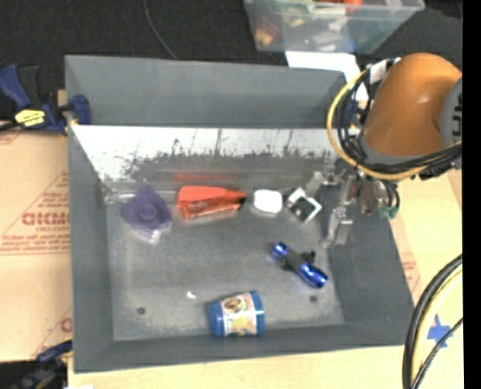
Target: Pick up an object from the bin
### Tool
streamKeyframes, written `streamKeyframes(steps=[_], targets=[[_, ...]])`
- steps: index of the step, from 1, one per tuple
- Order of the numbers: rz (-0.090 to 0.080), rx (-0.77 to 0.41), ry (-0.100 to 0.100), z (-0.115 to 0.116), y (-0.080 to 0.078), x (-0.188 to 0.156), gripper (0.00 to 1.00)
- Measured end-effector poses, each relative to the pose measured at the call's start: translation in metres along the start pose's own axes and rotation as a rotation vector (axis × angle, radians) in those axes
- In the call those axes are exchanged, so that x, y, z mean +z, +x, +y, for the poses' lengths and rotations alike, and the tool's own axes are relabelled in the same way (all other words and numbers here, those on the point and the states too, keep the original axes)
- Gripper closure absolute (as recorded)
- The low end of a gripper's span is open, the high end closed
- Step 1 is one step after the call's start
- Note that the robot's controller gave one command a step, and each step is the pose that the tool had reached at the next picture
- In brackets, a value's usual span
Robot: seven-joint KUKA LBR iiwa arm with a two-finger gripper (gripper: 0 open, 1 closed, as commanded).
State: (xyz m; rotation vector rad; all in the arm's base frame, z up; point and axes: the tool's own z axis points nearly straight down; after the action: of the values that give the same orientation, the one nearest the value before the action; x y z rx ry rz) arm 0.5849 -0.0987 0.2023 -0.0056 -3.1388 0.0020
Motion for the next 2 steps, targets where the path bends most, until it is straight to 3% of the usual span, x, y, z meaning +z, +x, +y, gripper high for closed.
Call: streamKeyframes(steps=[1,2], targets=[[-0.007,-0.004,0.001,0.0,-0.002,-0.004,0.0],[-0.011,0.229,-0.001,-0.017,0.026,0.093,0.0]])
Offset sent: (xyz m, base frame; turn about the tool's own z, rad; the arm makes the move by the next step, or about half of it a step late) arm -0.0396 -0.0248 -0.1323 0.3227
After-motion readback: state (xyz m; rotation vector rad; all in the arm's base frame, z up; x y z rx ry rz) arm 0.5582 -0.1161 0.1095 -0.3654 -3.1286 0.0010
